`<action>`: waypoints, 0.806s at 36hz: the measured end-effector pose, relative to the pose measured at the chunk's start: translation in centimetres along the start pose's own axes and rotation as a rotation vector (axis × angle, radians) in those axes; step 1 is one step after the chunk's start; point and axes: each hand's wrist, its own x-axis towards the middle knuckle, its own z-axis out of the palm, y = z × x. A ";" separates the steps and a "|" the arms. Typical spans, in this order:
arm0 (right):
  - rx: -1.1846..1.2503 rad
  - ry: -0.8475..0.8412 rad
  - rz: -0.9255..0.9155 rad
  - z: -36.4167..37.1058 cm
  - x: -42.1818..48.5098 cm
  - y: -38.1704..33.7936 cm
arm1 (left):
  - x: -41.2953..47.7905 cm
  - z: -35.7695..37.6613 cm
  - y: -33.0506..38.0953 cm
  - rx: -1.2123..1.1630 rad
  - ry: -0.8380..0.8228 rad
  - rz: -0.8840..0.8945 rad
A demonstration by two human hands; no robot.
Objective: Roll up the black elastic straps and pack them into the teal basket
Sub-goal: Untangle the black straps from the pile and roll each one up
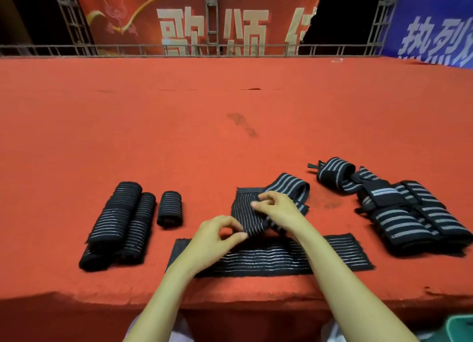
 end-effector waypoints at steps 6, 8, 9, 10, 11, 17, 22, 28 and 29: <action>-0.273 0.034 -0.470 1.0 -2.0 -1.1 | 0.7 -0.4 0.5 -0.361 0.327 -0.329; -0.403 -0.052 -0.652 1.3 -2.9 -1.3 | 1.1 -1.1 1.4 -0.622 0.336 -0.431; -0.447 -0.098 -0.686 1.4 -3.4 -1.3 | 1.1 -1.4 1.7 -0.708 0.289 -0.457; -0.483 -0.135 -0.705 1.4 -3.7 -1.3 | 1.1 -1.7 1.7 -0.756 0.237 -0.473; -0.508 -0.157 -0.721 1.5 -3.9 -1.2 | 1.0 -1.8 1.7 -0.766 0.191 -0.490; -0.338 -0.208 -0.682 1.6 -5.3 -1.1 | 0.2 -1.2 1.4 -0.784 0.116 -0.500; -0.048 -0.181 -0.389 1.8 -5.9 -1.2 | -0.5 -1.1 1.0 -0.770 0.194 -0.404; 0.126 -0.138 -0.300 2.1 -5.2 -1.1 | -1.0 -0.4 1.1 -0.567 0.196 -0.257; 0.071 -0.135 -0.334 2.2 -5.4 -1.2 | -1.0 -0.2 1.3 -0.548 0.215 -0.254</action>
